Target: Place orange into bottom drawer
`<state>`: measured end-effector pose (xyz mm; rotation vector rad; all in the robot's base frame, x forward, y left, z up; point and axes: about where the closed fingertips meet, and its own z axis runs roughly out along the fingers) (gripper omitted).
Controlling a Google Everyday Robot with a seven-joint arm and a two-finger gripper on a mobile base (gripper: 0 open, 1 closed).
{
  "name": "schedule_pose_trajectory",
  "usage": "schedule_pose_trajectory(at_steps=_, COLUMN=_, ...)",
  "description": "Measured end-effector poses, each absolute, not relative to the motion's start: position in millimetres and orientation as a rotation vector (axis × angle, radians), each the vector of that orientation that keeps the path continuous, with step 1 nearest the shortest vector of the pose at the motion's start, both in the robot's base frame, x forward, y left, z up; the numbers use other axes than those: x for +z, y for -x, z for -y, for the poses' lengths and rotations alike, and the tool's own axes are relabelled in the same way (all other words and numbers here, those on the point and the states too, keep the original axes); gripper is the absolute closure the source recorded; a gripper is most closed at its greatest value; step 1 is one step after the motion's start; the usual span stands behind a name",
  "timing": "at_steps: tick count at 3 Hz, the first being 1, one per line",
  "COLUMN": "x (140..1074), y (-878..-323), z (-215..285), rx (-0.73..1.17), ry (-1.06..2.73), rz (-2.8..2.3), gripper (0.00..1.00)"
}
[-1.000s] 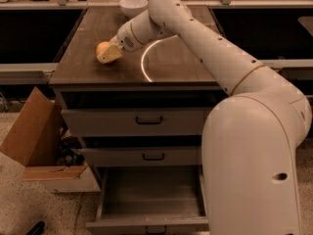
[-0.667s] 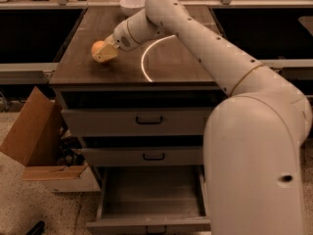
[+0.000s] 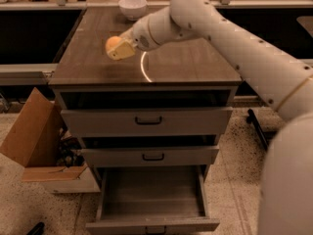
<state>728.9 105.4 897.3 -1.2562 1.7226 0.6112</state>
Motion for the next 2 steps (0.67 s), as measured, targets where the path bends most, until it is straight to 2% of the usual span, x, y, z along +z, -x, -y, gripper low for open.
schedule_pose_trajectory(at_steps=1, x=900.9, y=-691.5, z=-55.4, rx=0.564, ry=1.155, rz=-1.775, gripper=1.00)
schedule_pose_trajectory(at_steps=2, x=879.3, y=-677.8, z=-41.1, rx=0.557, ry=1.152, rz=-1.821, gripper=1.00)
